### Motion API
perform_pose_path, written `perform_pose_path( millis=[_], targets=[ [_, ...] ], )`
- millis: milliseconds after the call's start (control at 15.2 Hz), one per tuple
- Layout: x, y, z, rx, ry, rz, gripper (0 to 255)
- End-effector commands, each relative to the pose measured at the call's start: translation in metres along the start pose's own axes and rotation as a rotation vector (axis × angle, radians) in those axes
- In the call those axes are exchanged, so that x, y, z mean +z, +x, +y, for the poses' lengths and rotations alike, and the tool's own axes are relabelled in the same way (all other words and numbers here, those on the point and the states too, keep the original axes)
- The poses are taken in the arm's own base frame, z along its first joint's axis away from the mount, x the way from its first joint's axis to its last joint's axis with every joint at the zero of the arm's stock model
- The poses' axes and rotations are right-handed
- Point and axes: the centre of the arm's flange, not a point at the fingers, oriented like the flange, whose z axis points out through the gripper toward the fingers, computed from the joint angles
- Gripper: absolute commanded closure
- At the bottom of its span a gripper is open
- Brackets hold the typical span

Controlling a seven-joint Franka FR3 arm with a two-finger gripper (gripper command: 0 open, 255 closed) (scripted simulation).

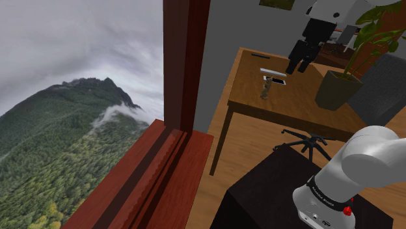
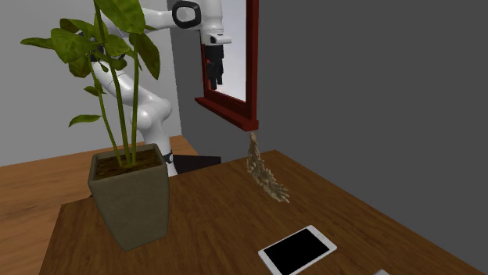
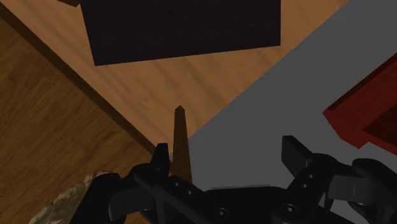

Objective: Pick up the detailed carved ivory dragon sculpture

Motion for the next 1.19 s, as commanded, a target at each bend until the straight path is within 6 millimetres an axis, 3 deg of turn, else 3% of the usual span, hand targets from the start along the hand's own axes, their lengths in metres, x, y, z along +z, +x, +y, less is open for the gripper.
perform_pose_path(
  millis=[0, 528, 1122],
  targets=[
    [0.000, 0.000, 0.000, 0.000, 0.000, 0.000, 0],
    [0.036, 0.081, 0.060, 0.185, -0.015, -0.021, 0],
    [0.077, 0.156, 0.144, 0.393, -0.031, -0.045, 0]
  ],
)
